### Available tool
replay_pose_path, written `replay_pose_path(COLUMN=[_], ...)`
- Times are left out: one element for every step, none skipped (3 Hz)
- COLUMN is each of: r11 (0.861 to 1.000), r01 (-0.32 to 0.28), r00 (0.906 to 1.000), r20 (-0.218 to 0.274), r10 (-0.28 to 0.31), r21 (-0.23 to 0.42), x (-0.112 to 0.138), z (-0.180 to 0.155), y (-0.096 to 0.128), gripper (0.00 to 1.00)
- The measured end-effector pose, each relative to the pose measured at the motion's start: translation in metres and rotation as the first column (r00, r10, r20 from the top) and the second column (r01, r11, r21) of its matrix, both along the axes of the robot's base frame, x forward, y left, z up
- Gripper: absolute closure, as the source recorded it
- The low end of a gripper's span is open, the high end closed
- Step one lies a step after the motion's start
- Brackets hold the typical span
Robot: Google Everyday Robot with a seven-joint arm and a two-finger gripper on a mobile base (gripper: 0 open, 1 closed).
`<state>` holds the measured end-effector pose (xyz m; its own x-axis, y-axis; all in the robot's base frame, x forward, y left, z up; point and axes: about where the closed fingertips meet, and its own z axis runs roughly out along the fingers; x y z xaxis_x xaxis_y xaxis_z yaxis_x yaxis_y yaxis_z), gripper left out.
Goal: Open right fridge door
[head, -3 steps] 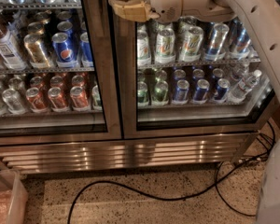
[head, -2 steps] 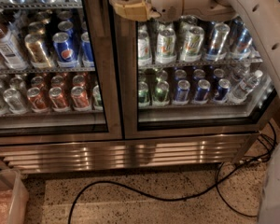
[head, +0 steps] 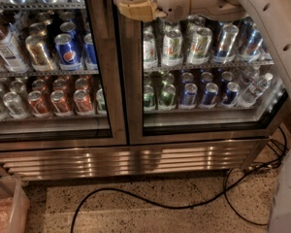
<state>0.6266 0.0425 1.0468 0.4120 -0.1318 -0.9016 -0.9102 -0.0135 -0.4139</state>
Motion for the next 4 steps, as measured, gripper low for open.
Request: replay_pose_path(r11=[1.0,1.0,1.0,1.0], r01=[0.01,0.011,0.017,0.015], r00=[1.0,0.9999,0.9999,0.9999], r20=[0.0,0.0,-0.004,-0.003], r10=[-0.01,-0.011,-0.017,-0.015], r21=[0.001,0.001,-0.001,-0.001], x=[0.0012,0.002,0.0024,0.0024], z=[0.0034,0.0035,0.0045,0.0046], y=[-0.001,-0.0012,-0.0011,-0.0005], gripper=[1.0,1.0,1.0,1.0])
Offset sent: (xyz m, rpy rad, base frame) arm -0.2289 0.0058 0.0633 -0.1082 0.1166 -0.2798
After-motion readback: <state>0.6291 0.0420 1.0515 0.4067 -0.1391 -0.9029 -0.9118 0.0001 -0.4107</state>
